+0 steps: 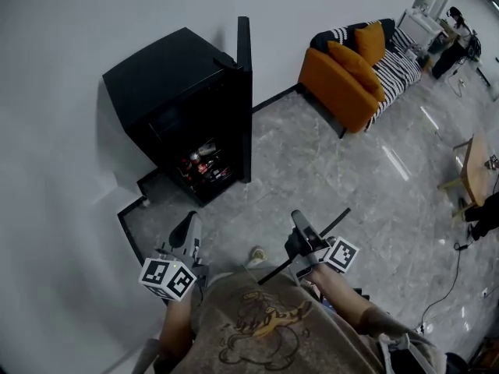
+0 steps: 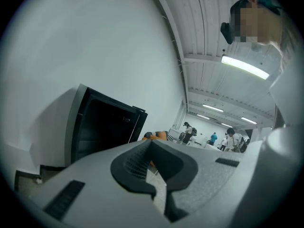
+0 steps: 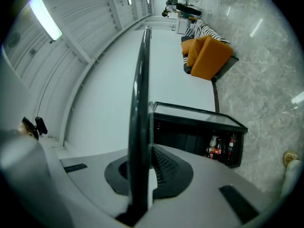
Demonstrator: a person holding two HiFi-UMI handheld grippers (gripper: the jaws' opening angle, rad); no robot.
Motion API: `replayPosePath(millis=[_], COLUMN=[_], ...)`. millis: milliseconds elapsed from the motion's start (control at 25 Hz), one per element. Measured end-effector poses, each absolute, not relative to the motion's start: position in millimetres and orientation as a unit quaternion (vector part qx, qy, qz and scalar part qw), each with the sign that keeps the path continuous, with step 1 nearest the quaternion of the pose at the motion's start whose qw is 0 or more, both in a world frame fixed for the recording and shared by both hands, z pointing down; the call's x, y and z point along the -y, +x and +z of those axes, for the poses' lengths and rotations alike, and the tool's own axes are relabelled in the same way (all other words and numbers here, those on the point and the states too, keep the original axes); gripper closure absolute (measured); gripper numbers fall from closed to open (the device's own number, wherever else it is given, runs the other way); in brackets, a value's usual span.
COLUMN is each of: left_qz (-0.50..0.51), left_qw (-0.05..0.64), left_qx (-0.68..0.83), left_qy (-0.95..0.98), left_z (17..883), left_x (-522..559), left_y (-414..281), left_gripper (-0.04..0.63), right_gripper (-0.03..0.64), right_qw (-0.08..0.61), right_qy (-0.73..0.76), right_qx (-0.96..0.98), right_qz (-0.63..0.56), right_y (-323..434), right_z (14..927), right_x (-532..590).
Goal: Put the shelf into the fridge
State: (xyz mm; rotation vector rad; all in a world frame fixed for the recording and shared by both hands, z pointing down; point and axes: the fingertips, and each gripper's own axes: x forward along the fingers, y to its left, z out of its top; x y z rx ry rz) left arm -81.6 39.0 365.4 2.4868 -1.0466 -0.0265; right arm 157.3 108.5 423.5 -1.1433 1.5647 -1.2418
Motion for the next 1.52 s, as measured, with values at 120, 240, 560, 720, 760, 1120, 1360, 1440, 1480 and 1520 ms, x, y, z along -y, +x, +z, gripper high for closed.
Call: replayPosePath(millis=[120,240,560,720,760,1120,1360,1440,1480,1520], left_qz=[-0.012,-0.013,-0.023,-0.021,-0.020,-0.003,0.005,0.007,0.007,0.008], left_qw=[0.218,0.218,0.212,0.209,0.207,0.200,0.203,0.204,0.205,0.205], left_qx=[0.397,0.419,0.454,0.459,0.459,0.459,0.460,0.460,0.460,0.459], left_qy=[0.891,0.882,0.865,0.864,0.863,0.865,0.865,0.864,0.864,0.864], left_z=[364.1,365.5,371.4,373.5,373.2,374.0,381.8,385.8,387.6,389.3], left_x=[-35.6,-32.0,-12.7,9.5,15.6,64.4,80.1,85.5,87.5,89.4], left_y=[-82.0,-91.1,-108.4,-113.0,-114.0,-116.6,-110.8,-108.8,-107.3,-105.7], left_gripper=[0.592,0.592,0.592,0.592,0.592,0.592,0.592,0.592,0.592,0.592], right_gripper=[0.591,0.591,0.591,0.591,0.591,0.591,0.591,0.591,0.591,0.591], right_qw=[0.398,0.396,0.402,0.401,0.402,0.410,0.422,0.427,0.428,0.428], right_qy=[-0.445,-0.437,-0.416,-0.403,-0.401,-0.395,-0.394,-0.394,-0.395,-0.396], right_qx=[-0.628,-0.627,-0.623,-0.630,-0.630,-0.624,-0.611,-0.604,-0.600,-0.597], right_qz=[-0.500,-0.509,-0.527,-0.529,-0.529,-0.536,-0.541,-0.546,-0.548,-0.550], right_y=[162.6,160.5,139.0,128.5,126.5,113.4,112.6,111.5,111.1,110.8], right_z=[426.6,432.2,445.6,449.5,450.6,466.2,485.0,493.3,497.8,502.3], right_x=[-91.7,-76.1,-29.0,-0.9,6.4,62.7,87.8,95.9,99.0,101.8])
